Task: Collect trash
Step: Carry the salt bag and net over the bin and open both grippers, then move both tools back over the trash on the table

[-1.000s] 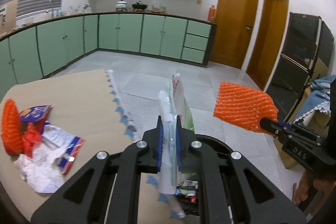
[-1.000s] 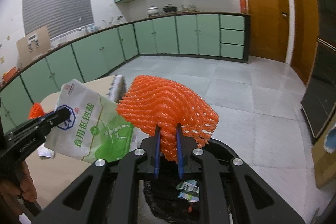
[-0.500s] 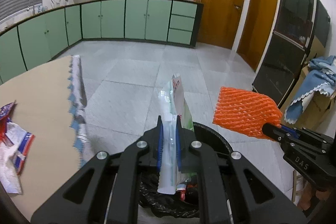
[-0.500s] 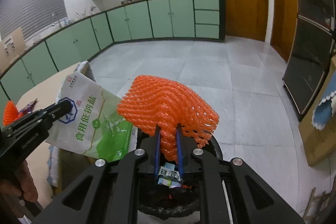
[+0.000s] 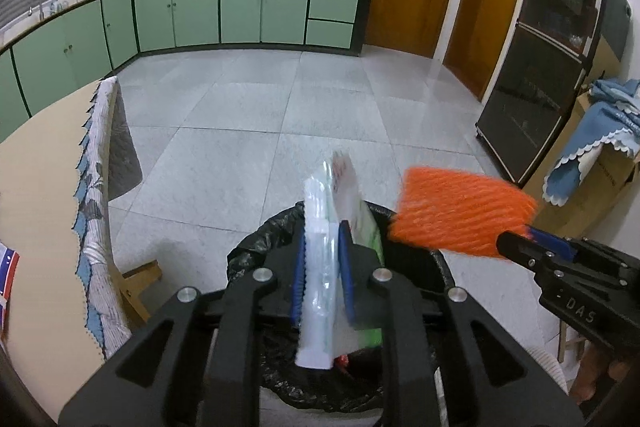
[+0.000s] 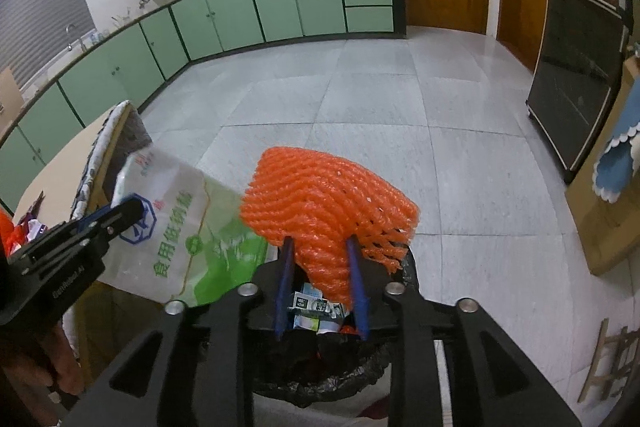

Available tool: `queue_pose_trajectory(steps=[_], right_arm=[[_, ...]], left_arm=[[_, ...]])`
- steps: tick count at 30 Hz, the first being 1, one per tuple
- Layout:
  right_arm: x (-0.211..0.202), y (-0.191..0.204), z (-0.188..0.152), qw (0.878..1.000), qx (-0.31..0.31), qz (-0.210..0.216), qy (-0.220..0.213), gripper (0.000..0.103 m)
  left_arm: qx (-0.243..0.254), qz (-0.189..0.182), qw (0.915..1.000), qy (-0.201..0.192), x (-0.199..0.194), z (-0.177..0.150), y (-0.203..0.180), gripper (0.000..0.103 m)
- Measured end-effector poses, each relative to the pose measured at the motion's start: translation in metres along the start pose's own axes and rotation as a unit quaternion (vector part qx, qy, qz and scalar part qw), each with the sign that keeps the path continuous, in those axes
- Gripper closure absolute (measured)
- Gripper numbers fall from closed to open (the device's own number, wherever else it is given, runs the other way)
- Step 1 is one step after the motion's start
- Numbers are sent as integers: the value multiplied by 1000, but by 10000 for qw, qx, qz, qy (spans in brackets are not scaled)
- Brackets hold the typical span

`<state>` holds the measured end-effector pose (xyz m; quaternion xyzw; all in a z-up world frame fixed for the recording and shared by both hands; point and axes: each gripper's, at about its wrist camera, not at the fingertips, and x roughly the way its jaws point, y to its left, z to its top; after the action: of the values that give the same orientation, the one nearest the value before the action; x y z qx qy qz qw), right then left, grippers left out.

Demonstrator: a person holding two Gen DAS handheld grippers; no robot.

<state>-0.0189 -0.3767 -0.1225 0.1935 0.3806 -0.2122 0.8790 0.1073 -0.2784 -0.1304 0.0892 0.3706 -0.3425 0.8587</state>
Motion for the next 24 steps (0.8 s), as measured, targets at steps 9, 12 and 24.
queue_pose_trajectory(steps=[9,12,24], right_arm=[[-12,-4,7,9997,51,-65,-228,48],[-24,2,10,9990,24,-49,-439,36],[-72,82,21,9902,-601,399,-1194,6]], left_arm=[[-133,-28,9998,-120,-16,3,7,63],[-187,94,9992,-339,-38,5,17,51],[-770,1224,9853,-914,-135,-13,105,23]])
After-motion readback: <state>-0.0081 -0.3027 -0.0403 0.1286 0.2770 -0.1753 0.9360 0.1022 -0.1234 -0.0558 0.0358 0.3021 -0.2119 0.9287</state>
